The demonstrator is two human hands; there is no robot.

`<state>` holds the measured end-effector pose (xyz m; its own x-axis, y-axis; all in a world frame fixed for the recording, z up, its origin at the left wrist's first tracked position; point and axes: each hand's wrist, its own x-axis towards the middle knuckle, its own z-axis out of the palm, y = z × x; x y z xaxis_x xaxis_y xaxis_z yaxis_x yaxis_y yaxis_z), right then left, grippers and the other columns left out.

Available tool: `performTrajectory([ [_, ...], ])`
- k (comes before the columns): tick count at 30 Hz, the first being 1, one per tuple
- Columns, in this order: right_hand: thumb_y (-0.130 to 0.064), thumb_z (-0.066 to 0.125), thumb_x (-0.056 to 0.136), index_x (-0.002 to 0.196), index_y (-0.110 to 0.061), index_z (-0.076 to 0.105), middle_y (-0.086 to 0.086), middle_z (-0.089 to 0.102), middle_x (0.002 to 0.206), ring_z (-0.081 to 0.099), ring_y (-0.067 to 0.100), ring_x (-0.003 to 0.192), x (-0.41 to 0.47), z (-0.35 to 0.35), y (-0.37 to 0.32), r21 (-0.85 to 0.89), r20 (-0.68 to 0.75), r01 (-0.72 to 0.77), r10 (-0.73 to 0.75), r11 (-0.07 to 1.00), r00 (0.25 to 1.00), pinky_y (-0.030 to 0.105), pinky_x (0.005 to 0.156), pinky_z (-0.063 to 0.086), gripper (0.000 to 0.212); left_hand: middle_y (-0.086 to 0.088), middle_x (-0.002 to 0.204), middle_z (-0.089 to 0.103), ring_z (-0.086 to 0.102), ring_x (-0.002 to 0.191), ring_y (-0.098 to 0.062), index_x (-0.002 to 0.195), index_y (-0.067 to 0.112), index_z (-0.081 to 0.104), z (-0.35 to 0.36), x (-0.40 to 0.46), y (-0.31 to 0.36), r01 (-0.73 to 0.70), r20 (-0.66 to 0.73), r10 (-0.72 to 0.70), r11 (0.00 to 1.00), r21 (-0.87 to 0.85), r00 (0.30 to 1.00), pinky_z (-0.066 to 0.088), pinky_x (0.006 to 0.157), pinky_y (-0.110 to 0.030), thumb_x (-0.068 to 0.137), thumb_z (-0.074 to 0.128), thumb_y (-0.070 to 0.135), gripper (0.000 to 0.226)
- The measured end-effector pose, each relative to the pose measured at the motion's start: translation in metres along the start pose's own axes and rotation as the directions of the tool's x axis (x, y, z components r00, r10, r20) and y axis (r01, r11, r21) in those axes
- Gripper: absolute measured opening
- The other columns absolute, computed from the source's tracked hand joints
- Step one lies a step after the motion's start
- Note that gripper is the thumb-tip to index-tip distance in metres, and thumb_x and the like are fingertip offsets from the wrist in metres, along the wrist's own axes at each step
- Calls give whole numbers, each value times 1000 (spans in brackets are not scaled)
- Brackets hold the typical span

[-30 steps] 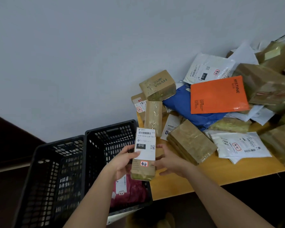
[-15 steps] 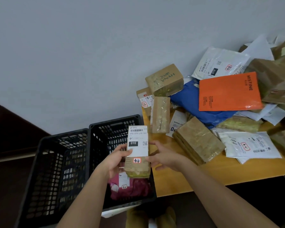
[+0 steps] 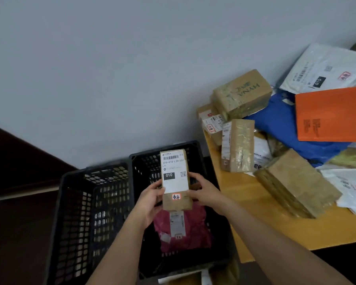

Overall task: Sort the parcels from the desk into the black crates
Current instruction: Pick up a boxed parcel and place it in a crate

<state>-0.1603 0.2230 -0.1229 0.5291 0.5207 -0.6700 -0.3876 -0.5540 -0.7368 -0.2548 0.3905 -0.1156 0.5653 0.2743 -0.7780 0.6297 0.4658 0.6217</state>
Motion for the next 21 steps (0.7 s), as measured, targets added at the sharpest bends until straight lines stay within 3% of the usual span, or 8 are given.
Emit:
performTrajectory([
  [4, -21, 65, 95, 150, -33, 35, -4, 54, 120, 57, 16, 111, 45, 25, 12, 2, -51, -34, 34, 999, 998, 22, 74, 53, 64, -7, 111, 72, 71, 92, -20, 137, 17, 55, -22, 40, -8, 14, -18, -14, 1000, -4, 1000, 54, 58, -27, 97, 46, -3, 45],
  [7, -22, 65, 95, 150, -32, 35, 0, 54, 130, 57, 17, 115, 80, 39, 31, 4, -66, -84, 84, 996, 994, 19, 73, 52, 64, -6, 110, 72, 70, 91, -17, 137, 18, 54, -34, 78, -22, 53, -42, -52, 999, 3, 998, 54, 59, -26, 97, 47, -3, 45],
  [10, -27, 68, 92, 151, -33, 33, 3, 50, 142, 53, 17, 123, 120, 47, 54, 16, -65, -106, 107, 994, 992, 28, 94, 52, 69, -6, 116, 70, 69, 93, -17, 138, 19, 53, -43, 120, -41, 95, -50, -94, 995, 8, 994, 54, 58, -23, 97, 50, -2, 46],
  [12, -28, 66, 94, 152, -35, 31, 0, 46, 146, 50, 11, 121, 148, 52, 69, 5, -69, -108, 108, 994, 992, 25, 93, 51, 68, -3, 117, 69, 68, 96, -16, 136, 21, 54, -49, 150, -56, 96, -61, -94, 995, 23, 994, 54, 62, -23, 96, 52, -2, 47],
  [15, -22, 59, 98, 152, -35, 30, -2, 44, 147, 43, 3, 115, 192, 60, 92, -5, -78, -95, 94, 996, 993, 5, 74, 42, 63, -3, 124, 67, 67, 103, -18, 137, 24, 53, -57, 192, -82, 78, -99, -74, 997, 31, 992, 57, 80, -32, 95, 55, -2, 49],
  [18, -16, 57, 99, 151, -34, 33, -1, 43, 151, 43, 7, 126, 235, 71, 114, 6, -95, -69, 70, 998, 993, 16, 91, 42, 60, -3, 121, 67, 68, 101, -19, 137, 25, 52, -62, 224, -104, 56, -143, -57, 998, -8, 988, 58, 77, -31, 94, 53, -6, 52],
  [21, -9, 56, 99, 151, -34, 33, -2, 40, 152, 40, 11, 136, 268, 83, 133, 21, -89, -62, 63, 998, 994, 20, 97, 38, 63, -3, 122, 66, 65, 107, -18, 141, 24, 48, -65, 252, -121, 34, -192, -33, 999, 5, 981, 56, 92, -39, 91, 51, -9, 60],
])
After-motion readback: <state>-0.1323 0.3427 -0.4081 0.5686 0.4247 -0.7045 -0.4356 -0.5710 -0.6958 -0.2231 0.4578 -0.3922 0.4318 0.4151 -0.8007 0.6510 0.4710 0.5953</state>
